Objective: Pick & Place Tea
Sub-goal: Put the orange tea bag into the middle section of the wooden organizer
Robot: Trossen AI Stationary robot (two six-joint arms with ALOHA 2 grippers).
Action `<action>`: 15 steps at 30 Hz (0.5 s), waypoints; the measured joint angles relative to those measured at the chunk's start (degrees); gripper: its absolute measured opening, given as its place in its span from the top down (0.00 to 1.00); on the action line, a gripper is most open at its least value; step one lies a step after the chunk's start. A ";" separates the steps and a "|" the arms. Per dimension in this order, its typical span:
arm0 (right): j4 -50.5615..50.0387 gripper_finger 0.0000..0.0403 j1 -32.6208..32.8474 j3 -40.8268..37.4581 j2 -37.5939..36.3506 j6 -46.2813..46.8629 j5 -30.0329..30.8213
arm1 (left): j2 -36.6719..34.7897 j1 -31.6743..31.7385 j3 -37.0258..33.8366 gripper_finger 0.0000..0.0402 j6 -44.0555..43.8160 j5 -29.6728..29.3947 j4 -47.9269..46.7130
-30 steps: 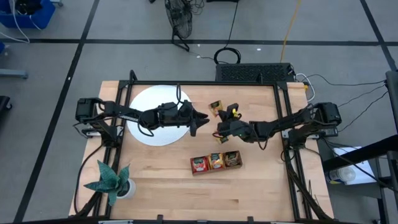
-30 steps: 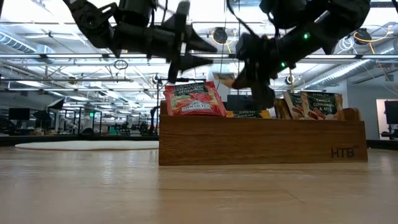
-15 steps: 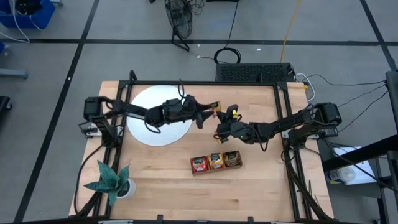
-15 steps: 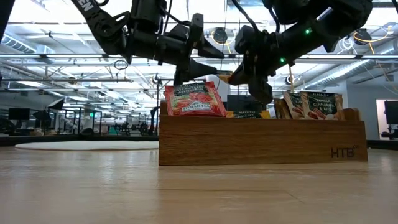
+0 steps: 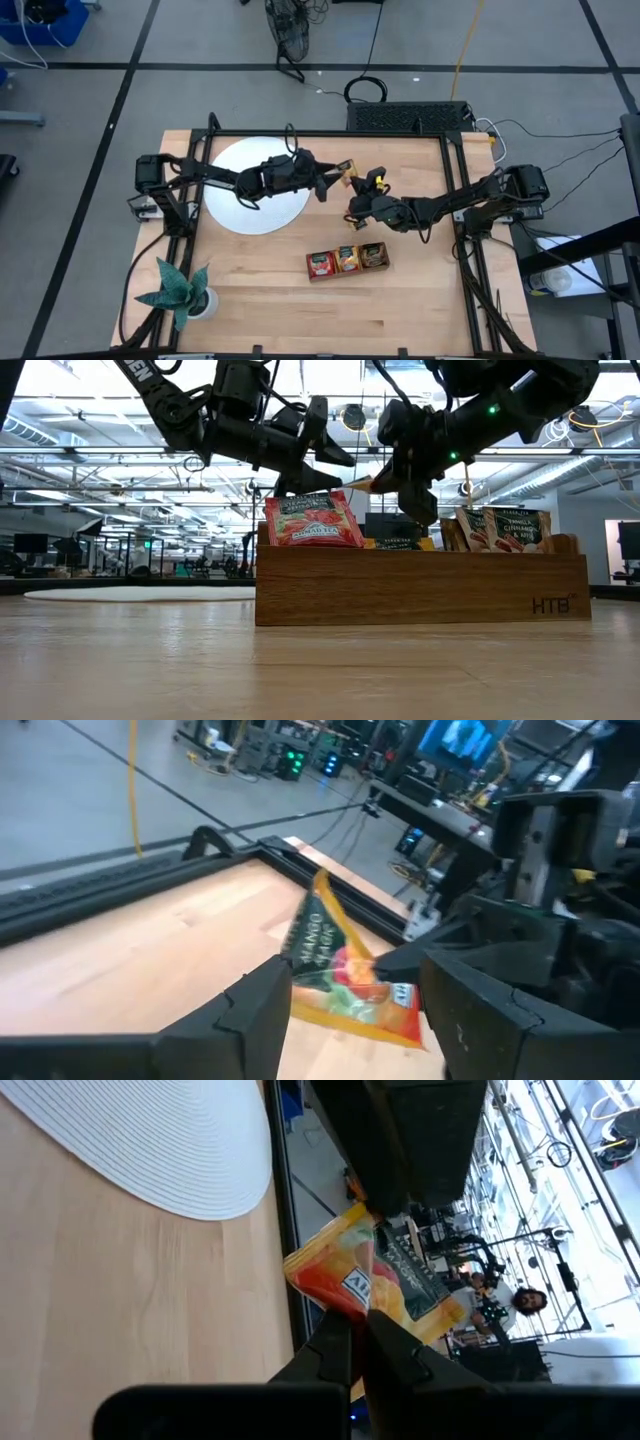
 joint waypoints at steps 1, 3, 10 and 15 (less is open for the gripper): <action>-0.10 1.00 0.00 0.00 0.00 -0.06 0.36 | 0.00 0.03 0.00 0.44 0.39 -0.68 -0.10; -0.19 1.00 0.00 0.00 0.00 -0.01 0.97 | 0.00 0.28 0.00 0.44 0.32 -1.35 -0.42; -0.08 1.00 0.00 0.04 -0.04 0.16 1.45 | 0.00 0.92 -0.04 0.44 -0.40 -1.42 -1.17; 0.06 1.00 0.00 0.04 -0.04 1.11 -0.51 | 0.00 0.86 -0.07 0.44 -2.69 -0.13 -0.83</action>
